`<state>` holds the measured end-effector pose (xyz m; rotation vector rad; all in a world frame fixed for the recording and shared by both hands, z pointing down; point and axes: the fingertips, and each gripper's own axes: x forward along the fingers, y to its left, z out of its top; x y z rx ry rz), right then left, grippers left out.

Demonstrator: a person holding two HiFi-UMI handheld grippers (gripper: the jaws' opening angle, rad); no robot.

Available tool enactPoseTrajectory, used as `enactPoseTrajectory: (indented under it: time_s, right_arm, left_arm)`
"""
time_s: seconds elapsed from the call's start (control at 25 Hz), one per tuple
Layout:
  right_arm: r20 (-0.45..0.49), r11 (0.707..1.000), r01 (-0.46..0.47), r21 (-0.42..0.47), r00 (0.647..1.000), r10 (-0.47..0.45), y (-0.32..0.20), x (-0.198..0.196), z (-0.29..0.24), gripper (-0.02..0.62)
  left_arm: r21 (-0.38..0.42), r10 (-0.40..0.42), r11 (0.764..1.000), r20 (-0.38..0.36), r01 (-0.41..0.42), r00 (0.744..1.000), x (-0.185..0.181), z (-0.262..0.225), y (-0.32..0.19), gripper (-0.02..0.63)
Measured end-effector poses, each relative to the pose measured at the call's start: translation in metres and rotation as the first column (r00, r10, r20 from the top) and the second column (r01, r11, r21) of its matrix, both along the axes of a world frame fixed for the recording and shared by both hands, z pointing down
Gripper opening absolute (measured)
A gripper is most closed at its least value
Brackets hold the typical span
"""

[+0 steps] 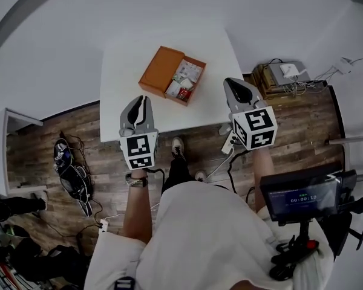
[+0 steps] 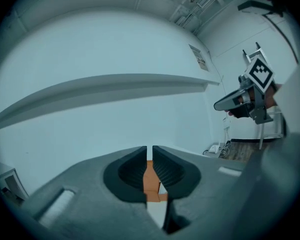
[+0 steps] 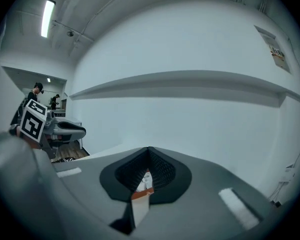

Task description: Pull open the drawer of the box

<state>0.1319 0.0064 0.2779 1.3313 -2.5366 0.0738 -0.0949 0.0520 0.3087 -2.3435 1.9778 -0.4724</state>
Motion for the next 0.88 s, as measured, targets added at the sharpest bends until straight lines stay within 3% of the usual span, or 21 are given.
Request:
enactPoseTrajectory:
  time_s: [0.36,0.64,0.88]
  right_arm:
    - [0.008,0.996,0.056,0.067,0.998,-0.057,0.046,-0.015,-0.049,0.002]
    - [0.021,0.993,0.071,0.094,0.997,-0.073,0.047,-0.016,-0.068,0.000]
    - [0.030,0.992,0.054,0.113,0.998,-0.058,0.048,-0.029,-0.073,0.000]
  left_arm:
    - [0.086,0.011,0.996,0.003,-0.011,1.000,0.006,-0.046,0.039,0.034]
    - [0.131,0.017,0.991,0.025,-0.020,1.000,0.015,-0.077,0.044,0.034]
    - [0.141,0.037,0.989,0.019,-0.039,0.999,0.007,-0.076,0.042,0.034]
